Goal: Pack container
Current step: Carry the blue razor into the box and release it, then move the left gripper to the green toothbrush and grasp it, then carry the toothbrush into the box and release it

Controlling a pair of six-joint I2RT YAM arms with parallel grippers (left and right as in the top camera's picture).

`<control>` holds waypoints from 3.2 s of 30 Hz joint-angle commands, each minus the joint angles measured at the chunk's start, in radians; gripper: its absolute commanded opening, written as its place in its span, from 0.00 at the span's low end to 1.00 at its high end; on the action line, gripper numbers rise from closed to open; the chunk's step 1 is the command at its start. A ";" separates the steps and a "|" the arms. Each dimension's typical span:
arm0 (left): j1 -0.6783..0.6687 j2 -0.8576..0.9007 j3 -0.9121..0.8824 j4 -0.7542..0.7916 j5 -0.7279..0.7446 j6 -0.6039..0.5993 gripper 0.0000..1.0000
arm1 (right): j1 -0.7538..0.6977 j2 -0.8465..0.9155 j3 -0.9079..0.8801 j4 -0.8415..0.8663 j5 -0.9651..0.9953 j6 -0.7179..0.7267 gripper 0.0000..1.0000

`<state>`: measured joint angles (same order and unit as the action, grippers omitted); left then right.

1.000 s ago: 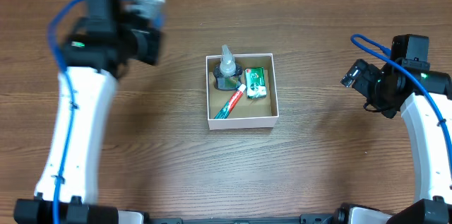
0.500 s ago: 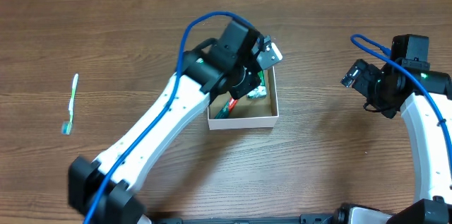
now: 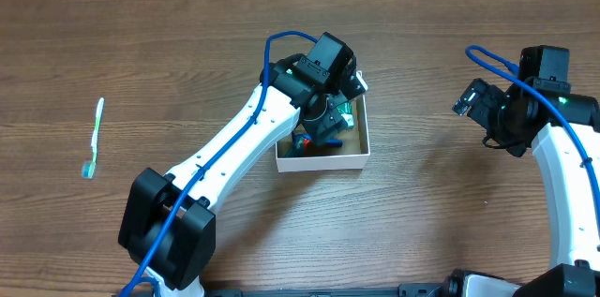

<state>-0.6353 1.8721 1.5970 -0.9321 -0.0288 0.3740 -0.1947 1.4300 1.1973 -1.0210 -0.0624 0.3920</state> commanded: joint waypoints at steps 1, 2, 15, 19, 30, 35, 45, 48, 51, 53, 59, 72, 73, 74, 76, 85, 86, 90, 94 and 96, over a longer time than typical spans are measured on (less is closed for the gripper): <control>0.005 -0.107 0.058 -0.017 -0.104 -0.058 1.00 | 0.001 -0.006 -0.002 0.002 0.016 -0.004 1.00; 0.006 -0.135 0.064 -0.021 -0.140 -0.070 1.00 | 0.001 -0.006 -0.002 0.002 0.016 -0.004 1.00; 0.607 -0.396 0.062 -0.161 -0.230 -0.479 1.00 | 0.001 -0.006 -0.002 0.002 0.016 -0.004 1.00; 0.881 -0.386 -0.009 -0.109 -0.111 -0.480 1.00 | 0.001 -0.006 -0.002 0.002 0.016 -0.004 1.00; 1.216 -0.223 -0.331 0.218 0.047 -0.442 1.00 | 0.001 -0.006 -0.002 0.002 0.016 -0.003 1.00; 1.216 -0.106 -0.331 0.264 0.071 -0.360 1.00 | 0.001 -0.006 -0.002 -0.001 0.016 -0.004 1.00; 1.217 0.054 -0.331 0.306 0.085 -0.325 0.99 | 0.001 -0.006 -0.002 -0.002 0.016 -0.004 1.00; 1.217 0.084 -0.331 0.312 0.084 -0.315 1.00 | 0.001 -0.006 -0.002 -0.003 0.016 -0.004 1.00; 1.217 0.105 -0.331 0.314 0.080 -0.295 1.00 | 0.001 -0.006 -0.002 -0.003 0.017 -0.004 1.00; 1.218 0.116 -0.331 0.319 0.081 -0.291 1.00 | 0.001 -0.006 -0.002 -0.002 0.017 -0.004 1.00; 1.218 0.142 -0.331 0.326 0.082 -0.291 0.95 | 0.001 -0.006 -0.002 -0.006 0.020 -0.004 1.00; 1.218 0.143 -0.331 0.305 0.108 -0.292 0.11 | 0.001 -0.006 -0.002 -0.006 0.027 -0.004 1.00; 1.218 0.143 -0.331 0.304 0.108 -0.292 0.09 | 0.001 -0.006 -0.002 -0.006 0.027 -0.004 1.00; 1.217 0.143 -0.331 0.303 0.108 -0.292 0.08 | 0.001 -0.006 -0.002 -0.006 0.027 -0.004 1.00; 1.217 0.143 -0.331 0.301 0.108 -0.292 0.04 | 0.001 -0.006 -0.002 -0.005 0.027 -0.004 1.00; 1.217 0.124 -0.308 0.289 0.190 -0.327 0.04 | 0.001 -0.006 -0.002 -0.006 0.038 -0.004 1.00; 1.217 0.114 -0.296 0.279 0.216 -0.330 0.04 | 0.001 -0.006 -0.002 -0.006 0.038 -0.004 1.00; 1.209 0.061 -0.211 0.206 0.270 -0.357 0.04 | 0.001 -0.006 -0.002 -0.006 0.038 -0.004 1.00; 1.157 -0.027 -0.142 0.158 0.340 -0.375 0.04 | 0.001 -0.006 -0.002 -0.006 0.038 -0.003 1.00; 1.109 -0.079 -0.129 0.152 0.351 -0.378 0.04 | 0.001 -0.006 -0.002 -0.006 0.037 -0.003 1.00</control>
<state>0.5571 1.9320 1.4014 -0.7696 0.2241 0.0277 -0.1947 1.4300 1.1973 -1.0321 -0.0372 0.3923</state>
